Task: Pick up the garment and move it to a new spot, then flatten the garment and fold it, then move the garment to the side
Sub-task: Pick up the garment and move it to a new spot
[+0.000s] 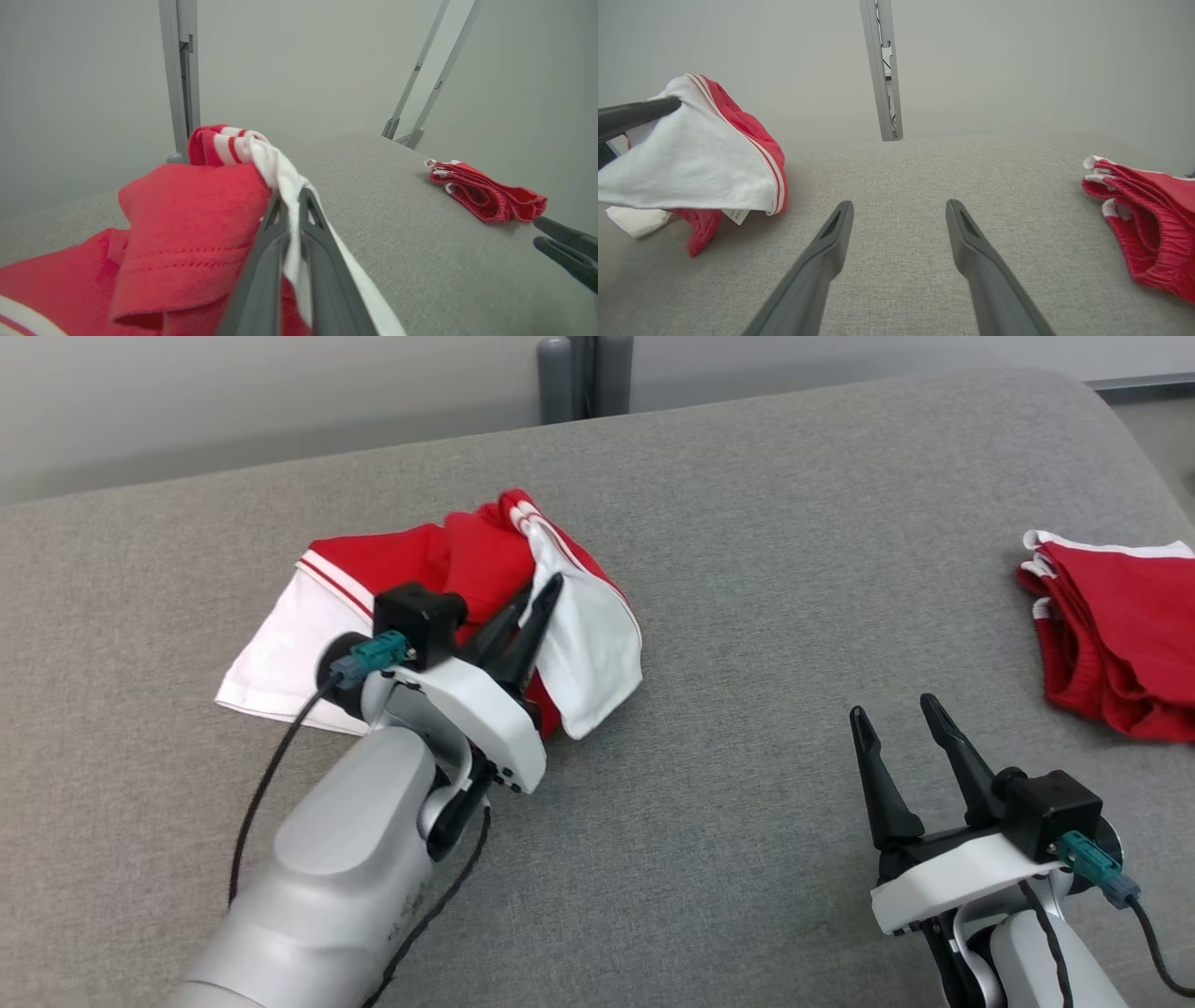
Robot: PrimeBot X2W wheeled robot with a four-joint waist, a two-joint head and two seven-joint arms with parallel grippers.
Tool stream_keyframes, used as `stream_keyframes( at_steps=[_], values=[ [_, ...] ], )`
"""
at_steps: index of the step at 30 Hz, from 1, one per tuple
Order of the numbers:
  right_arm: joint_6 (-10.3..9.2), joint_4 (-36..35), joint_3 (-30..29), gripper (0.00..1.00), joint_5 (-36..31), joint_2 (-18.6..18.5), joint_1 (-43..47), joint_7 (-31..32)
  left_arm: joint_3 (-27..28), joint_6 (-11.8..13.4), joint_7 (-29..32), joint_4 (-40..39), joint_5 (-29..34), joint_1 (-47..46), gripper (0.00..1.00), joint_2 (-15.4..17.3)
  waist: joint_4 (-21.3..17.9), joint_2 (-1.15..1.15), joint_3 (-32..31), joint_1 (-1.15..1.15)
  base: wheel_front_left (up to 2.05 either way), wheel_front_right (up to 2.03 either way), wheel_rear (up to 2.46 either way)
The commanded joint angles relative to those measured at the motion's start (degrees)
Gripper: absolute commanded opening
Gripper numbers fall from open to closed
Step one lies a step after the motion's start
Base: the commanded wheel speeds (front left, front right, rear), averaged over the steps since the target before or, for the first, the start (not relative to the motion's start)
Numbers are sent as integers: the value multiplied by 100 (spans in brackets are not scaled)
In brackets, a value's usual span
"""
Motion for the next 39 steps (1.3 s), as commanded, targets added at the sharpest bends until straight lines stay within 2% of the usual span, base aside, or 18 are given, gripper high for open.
stream_keyframes(
  at_steps=[1,5,8,10,13,21,24,32,39],
  values=[
    [1,-1,-11,100,37,-26,43,1,-105,-4,-37,17,-54,97,0,-25,-149,0,-85,0,0,0,0],
    [1,13,23,100,55,-29,86,1,-531,-4,-48,61,-41,313,0,-206,-241,0,-123,0,0,0,0],
    [1,27,12,100,69,-28,80,1,-534,-4,-47,120,8,482,0,-224,-242,0,-145,0,0,0,0],
    [1,15,-3,100,90,-28,98,1,-392,73,-48,139,91,613,100,-241,-209,0,-180,0,0,0,0],
    [1,19,-12,100,102,-30,133,1,-82,244,-49,35,275,897,100,-217,-133,0,-264,0,0,0,0],
    [1,46,-6,100,98,-30,276,1,1080,739,-50,-698,979,2127,100,100,102,0,-573,0,0,0,0],
    [1,84,-18,100,76,-30,345,1,1563,853,-50,-968,1204,2609,100,171,199,0,-716,0,0,0,0],
    [1,246,49,100,39,-30,628,1,2802,945,-50,-1666,1838,3870,100,117,438,0,-1153,0,0,0,0],
    [1,302,110,100,8,-30,761,1,3469,917,-50,-2152,2258,4485,100,-42,587,0,-1330,0,0,0,0]
  ],
)
